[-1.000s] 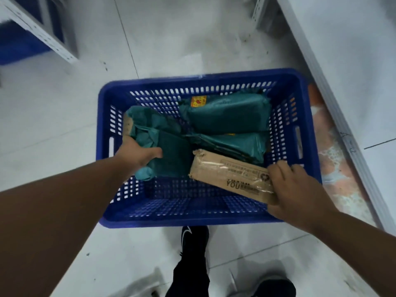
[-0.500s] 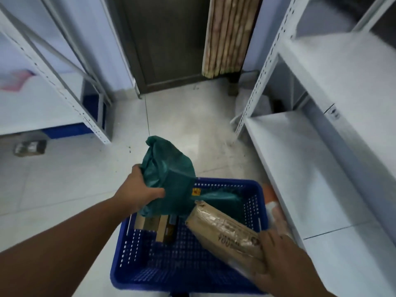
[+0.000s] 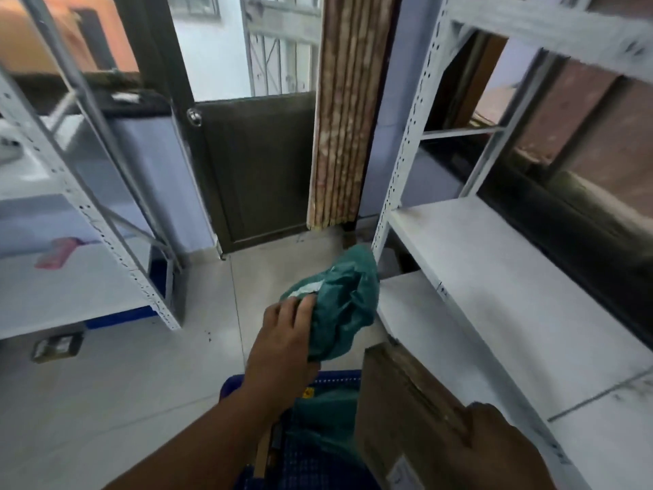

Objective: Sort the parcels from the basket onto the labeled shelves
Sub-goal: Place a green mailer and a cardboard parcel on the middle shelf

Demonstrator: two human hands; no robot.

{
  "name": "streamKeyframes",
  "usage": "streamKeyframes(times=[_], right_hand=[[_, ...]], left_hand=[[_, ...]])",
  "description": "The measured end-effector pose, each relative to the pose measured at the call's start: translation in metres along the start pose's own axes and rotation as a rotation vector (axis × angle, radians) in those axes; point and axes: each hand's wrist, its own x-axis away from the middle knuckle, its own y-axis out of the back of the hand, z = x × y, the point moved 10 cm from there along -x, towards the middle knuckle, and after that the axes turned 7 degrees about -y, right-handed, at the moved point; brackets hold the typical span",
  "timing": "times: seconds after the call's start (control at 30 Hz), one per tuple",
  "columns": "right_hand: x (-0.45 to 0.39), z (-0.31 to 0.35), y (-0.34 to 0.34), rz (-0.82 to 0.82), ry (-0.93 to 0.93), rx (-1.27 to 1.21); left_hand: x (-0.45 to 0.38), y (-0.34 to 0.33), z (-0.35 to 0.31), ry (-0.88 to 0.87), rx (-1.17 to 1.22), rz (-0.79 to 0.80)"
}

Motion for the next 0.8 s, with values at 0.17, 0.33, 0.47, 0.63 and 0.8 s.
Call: streamKeyframes(times=[0.17,0.33,0.47,0.63,0.8], right_hand=[[0.054,0.025,0.105,-0.039,-0.031,-0.095],[0.081,0.011,0.177,-0.070,-0.132,-0.116],[0.100,-0.002,0.242,-0.144,-0.179,-0.236],[0.120,-0.021,0.308,-0.227,-0.198,-0.313],[0.136,-0.035,0.345,-0.324,-0.208,-0.304]], left_hand=[[-0.019,0.044,-0.091,-0.129,-0.110,-0.077],[-0.035,0.091,-0.167,-0.296,-0.209,-0.185],[-0.042,0.123,-0.218,-0.392,-0.252,-0.246],[-0.048,0.152,-0.262,-0.486,-0.281,-0.355],[-0.059,0.171,-0.289,-0.546,-0.299,-0.420]])
